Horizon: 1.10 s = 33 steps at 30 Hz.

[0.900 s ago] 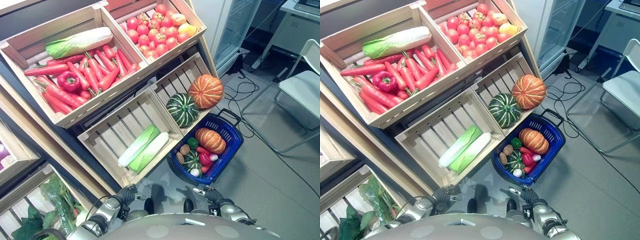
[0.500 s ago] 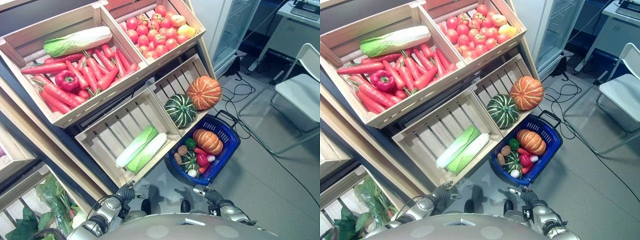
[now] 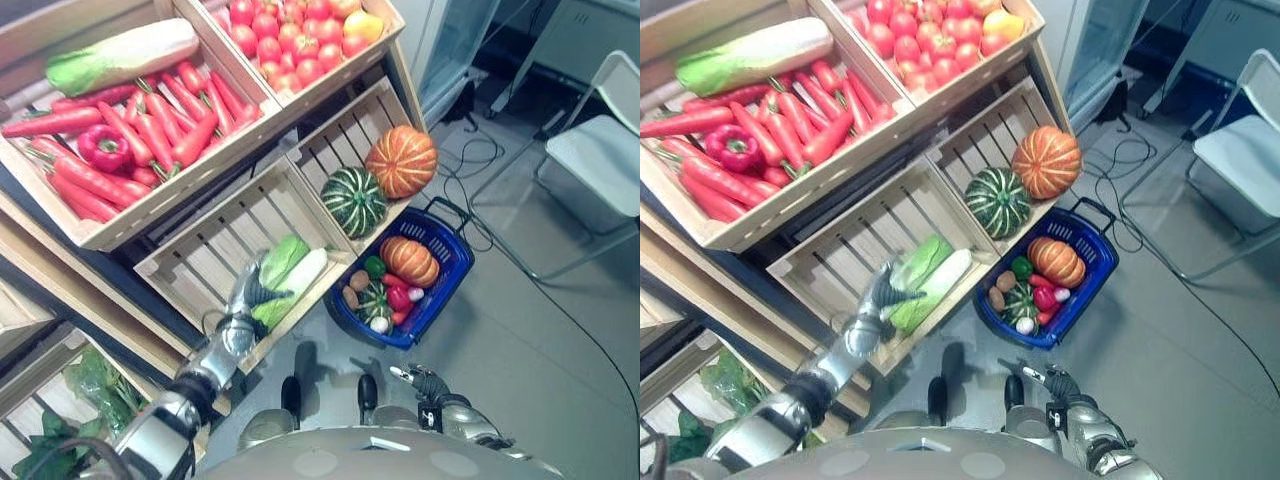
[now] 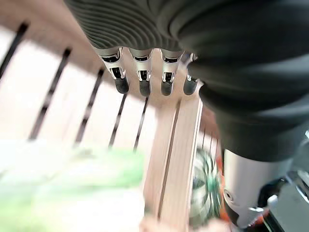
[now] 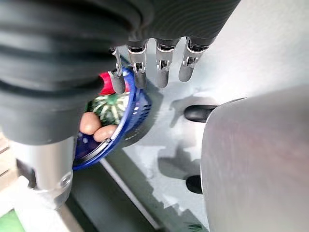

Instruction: Pick up fruits and vegetables into the basket

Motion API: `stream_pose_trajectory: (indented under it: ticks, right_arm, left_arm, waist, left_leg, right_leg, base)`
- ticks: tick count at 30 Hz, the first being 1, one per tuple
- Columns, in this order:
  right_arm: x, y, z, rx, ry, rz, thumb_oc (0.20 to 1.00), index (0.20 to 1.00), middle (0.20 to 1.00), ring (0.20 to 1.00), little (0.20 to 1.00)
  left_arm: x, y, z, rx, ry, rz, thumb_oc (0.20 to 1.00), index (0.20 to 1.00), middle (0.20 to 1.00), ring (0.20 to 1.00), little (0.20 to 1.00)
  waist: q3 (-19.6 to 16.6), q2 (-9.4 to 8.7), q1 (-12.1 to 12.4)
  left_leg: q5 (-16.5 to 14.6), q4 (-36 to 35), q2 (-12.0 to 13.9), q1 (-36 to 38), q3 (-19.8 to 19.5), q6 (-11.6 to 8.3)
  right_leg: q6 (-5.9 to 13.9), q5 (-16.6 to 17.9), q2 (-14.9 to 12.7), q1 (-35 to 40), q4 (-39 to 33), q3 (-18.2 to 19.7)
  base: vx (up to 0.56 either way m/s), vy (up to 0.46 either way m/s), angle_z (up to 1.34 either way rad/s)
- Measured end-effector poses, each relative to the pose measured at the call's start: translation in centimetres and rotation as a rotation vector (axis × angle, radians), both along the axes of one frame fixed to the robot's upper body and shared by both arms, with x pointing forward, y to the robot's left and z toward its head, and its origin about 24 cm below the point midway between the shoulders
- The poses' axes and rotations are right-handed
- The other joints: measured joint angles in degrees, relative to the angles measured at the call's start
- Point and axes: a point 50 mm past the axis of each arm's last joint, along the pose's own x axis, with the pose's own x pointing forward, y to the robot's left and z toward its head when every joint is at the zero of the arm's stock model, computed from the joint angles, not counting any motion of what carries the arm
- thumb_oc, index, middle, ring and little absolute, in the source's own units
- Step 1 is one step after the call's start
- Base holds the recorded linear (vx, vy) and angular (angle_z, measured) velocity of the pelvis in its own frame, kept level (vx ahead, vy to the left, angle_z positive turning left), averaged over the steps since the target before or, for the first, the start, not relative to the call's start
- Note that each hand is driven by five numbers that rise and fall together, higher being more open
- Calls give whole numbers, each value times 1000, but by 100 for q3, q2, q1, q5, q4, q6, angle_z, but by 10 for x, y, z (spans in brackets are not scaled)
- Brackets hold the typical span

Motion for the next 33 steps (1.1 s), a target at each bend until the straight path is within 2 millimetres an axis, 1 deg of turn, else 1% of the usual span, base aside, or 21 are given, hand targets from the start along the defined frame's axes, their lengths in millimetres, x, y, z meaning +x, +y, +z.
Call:
stream_pose_trajectory:
  ticks: [1,2,3,4,5,6,7,9,10,11,12,13,14,15,16,17,19,22,25,28,33]
  right_arm:
    - [7,1,3,4,-30,-7,1000,1000,1000,1000,1000]
    - [9,1,4,4,-41,-11,1000,1000,1000,1000,1000]
    - [15,0,7,-7,-69,-8,1000,1000,1000,1000,1000]
    - [21,-1,9,-10,-88,-7,1000,1000,1000,1000,1000]
    - [35,-3,15,-11,-128,-11,1000,1000,1000,1000,1000]
    - [42,-4,19,-14,-151,-11,1000,1000,1000,1000,1000]
    - [56,-6,26,-16,-201,-16,1000,1000,1000,1000,1000]
    - [72,-8,35,-18,-258,-14,1000,1000,1000,1000,1000]
    - [89,-9,45,-21,-306,-13,1000,1000,1000,1000,1000]
    - [98,-11,51,-22,-334,-18,1000,1000,1000,1000,1000]
    - [110,-12,59,-28,-368,-25,1000,1000,1000,1000,1000]
    - [115,-12,62,-26,-381,-32,1000,1000,1000,1000,1000]
    - [121,-12,67,-18,-402,-44,1000,1000,1000,1000,1000]
    - [123,-12,68,-18,-412,-45,1000,1000,1000,1000,1000]
    - [126,-12,71,-16,-426,-47,1000,1000,1000,1000,1000]
    - [128,-11,73,-10,-437,-51,1000,1000,1000,1000,1000]
    - [130,-9,75,1,-456,-61,1000,1000,1000,1000,1000]
    - [133,-10,78,-3,-474,-72,1000,1000,1000,1000,1000]
    - [138,-8,85,5,-517,-67,1000,1000,1000,1000,1000]
    - [143,-6,91,19,-547,-67,1000,1000,1000,1000,1000]
    - [139,-9,89,13,-537,-67,1000,1000,1000,1000,1000]
  left_arm:
    - [9,3,10,16,-53,41,1000,1000,1000,1000,1000]
    - [13,4,14,26,-78,61,1000,1000,1000,1000,1000]
    - [26,9,30,50,-158,103,1000,1000,1000,1000,1000]
    - [32,11,37,65,-190,124,1000,1000,1000,1000,1000]
    - [44,17,51,90,-245,171,1000,1000,1000,1000,1000]
    - [48,21,56,105,-268,196,1000,1000,1000,1000,1000]
    - [56,29,67,133,-315,240,1000,1000,1000,1000,1000]
    - [66,38,84,166,-375,283,1000,1000,1000,1000,1000]
    - [76,45,104,187,-442,320,1000,1000,1000,1000,1000]
    - [82,46,116,192,-479,333,1000,1000,1000,1000,1000]
    - [88,49,129,202,-518,361,1000,1000,1000,1000,1000]
    - [90,51,136,203,-538,377,1000,1000,1000,1000,1000]
    - [94,55,148,205,-578,406,1000,1000,1000,1000,1000]
    - [96,56,155,209,-600,421,1000,1000,1000,1000,1000]
    - [99,61,167,211,-636,456,1000,1000,1000,1000,1000]
    - [100,64,175,217,-662,485,1000,1000,1000,1000,1000]
    - [100,69,185,234,-697,524,1000,1000,1000,1000,1000]
    - [100,71,187,241,-699,562,1000,1000,1000,1000,1000]
    - [102,72,194,224,-703,584,1000,1000,1000,1000,1000]
    - [105,70,194,217,-674,560,1000,1000,1000,1000,1000]
    - [106,68,191,208,-646,546,1000,1000,1000,1000,1000]
  waist:
    - [142,8,-17]
    - [162,17,-22]
    - [289,27,-33]
    - [380,35,-34]
    - [611,40,-54]
    - [708,32,-70]
    - [922,32,-119]
    - [1159,12,-155]
    - [1456,-12,-175]
    - [1662,-16,-176]
    - [1875,-34,-193]
    - [1945,-64,-200]
    - [2019,-123,-202]
    - [2034,-153,-205]
    - [2090,-210,-205]
    - [2107,-242,-204]
    - [2127,-277,-232]
    - [2138,-293,-286]
    - [2189,-332,-375]
    - [2235,-353,-471]
    - [2246,-361,-481]
  left_leg:
    - [14,0,1,-28,3,1]
    - [22,1,1,-105,-3,-1]
    - [81,2,4,-297,-4,-3]
    - [112,2,8,-386,-6,-4]
    - [148,22,1,-475,11,-8]
    - [147,68,6,-542,10,-8]
    - [148,178,1,-674,17,-16]
    - [76,498,3,-987,10,-28]
    - [23,781,11,-1264,0,-46]
    - [2,920,17,-1349,-3,-47]
    - [-56,1182,18,-1545,0,-52]
    - [-84,1310,17,-1667,1,-54]
    - [-136,1551,10,-1904,-2,-78]
    - [-175,1728,7,-2092,0,-86]
    - [-263,2043,-7,-2375,-2,-109]
    - [-338,2350,-3,-2626,-1,-110]
    - [-494,2780,12,-3014,-19,-165]
    - [-659,3304,32,-3487,-32,-170]
    - [-748,3796,79,-4062,-7,-189]
    - [-772,4064,107,-4404,-4,-188]
    - [-772,4080,116,-4477,-6,-188]
  right_leg:
    - [0,6,1,-26,0,-6]
    - [-1,7,0,-100,2,-6]
    - [-11,41,5,-297,17,-14]
    - [-10,85,9,-385,27,-14]
    - [-15,124,17,-481,49,-18]
    - [-18,127,16,-539,75,-13]
    - [-20,122,23,-680,198,-19]
    - [-13,75,23,-954,471,-22]
    - [-59,-9,22,-1225,775,-30]
    - [-79,-52,22,-1314,932,-34]
    - [-105,-170,14,-1551,1288,-34]
    - [-113,-250,-2,-1709,1508,-27]
    - [-117,-405,-26,-2029,1923,-12]
    - [-141,-510,-55,-2247,2186,-15]
    - [-164,-662,-91,-2589,2639,-7]
    - [-200,-759,-107,-2849,2956,3]
    - [-260,-901,-115,-3242,3391,25]
    - [-305,-1024,-106,-3705,3881,90]
    - [-313,-1038,-79,-4270,4280,143]
    - [-311,-1037,-57,-4597,4467,162]
    - [-310,-1035,-12,-4685,4474,202]
  base:
    - [-260,12,0]
    - [-213,9,2]
    - [-228,9,2]
    - [-209,7,0]
    - [-249,1,-3]
    - [-250,-8,-2]
    - [-243,-11,0]
    - [-190,0,4]
    - [-159,9,7]
    - [-196,10,8]
    - [-136,10,5]
    - [-191,12,3]
    - [-134,10,5]
    - [-173,13,9]
    - [-133,16,8]
    - [-134,23,6]
    - [-71,33,1]
    - [-36,50,-4]
    - [3,53,-8]
    - [41,49,-6]
    - [35,13,-4]
